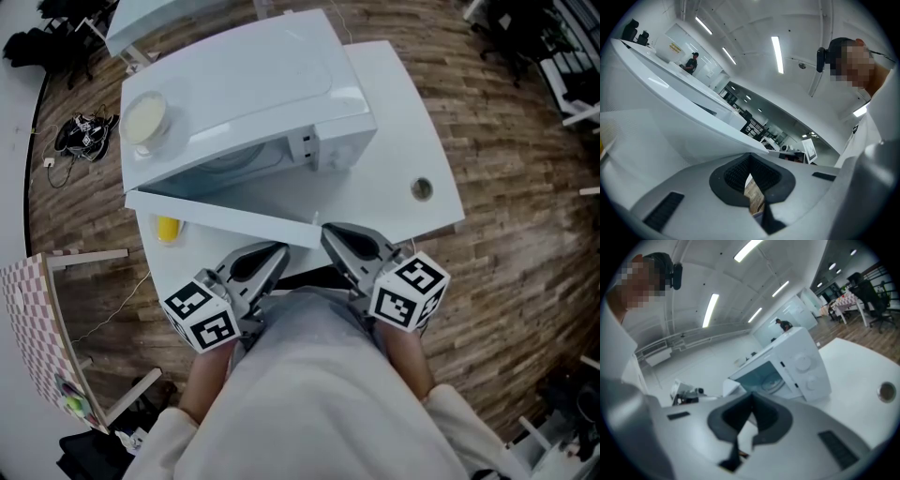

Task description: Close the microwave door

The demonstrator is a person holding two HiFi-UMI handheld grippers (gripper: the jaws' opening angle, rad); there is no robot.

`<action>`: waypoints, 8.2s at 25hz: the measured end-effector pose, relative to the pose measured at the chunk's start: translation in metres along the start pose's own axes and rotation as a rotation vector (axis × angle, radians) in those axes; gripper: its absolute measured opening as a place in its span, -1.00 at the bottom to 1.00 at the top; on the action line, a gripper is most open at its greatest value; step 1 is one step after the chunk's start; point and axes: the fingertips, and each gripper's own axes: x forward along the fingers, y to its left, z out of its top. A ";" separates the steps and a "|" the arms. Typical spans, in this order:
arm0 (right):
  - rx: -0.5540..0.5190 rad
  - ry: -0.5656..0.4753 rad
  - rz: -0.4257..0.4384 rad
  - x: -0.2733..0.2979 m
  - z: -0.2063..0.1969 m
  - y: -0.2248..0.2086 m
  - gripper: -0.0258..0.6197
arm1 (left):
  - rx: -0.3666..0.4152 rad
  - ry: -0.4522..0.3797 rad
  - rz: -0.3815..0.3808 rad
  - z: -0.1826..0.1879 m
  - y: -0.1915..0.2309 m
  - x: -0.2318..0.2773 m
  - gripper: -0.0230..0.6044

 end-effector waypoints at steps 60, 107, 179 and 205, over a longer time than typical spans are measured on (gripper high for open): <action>-0.002 0.014 -0.026 0.013 0.030 -0.023 -0.85 | -0.087 -0.015 -0.026 0.025 0.031 0.026 -0.87; -0.174 0.095 -0.019 0.021 0.049 -0.025 -0.85 | -0.084 -0.038 0.009 0.048 0.055 0.044 -0.88; -0.237 -0.083 -0.233 0.057 0.092 -0.033 -0.85 | -0.104 -0.197 0.108 0.085 0.079 0.019 -0.87; -0.301 -0.072 -0.207 0.062 0.092 -0.029 -0.85 | -0.068 -0.202 0.099 0.083 0.068 0.018 -0.88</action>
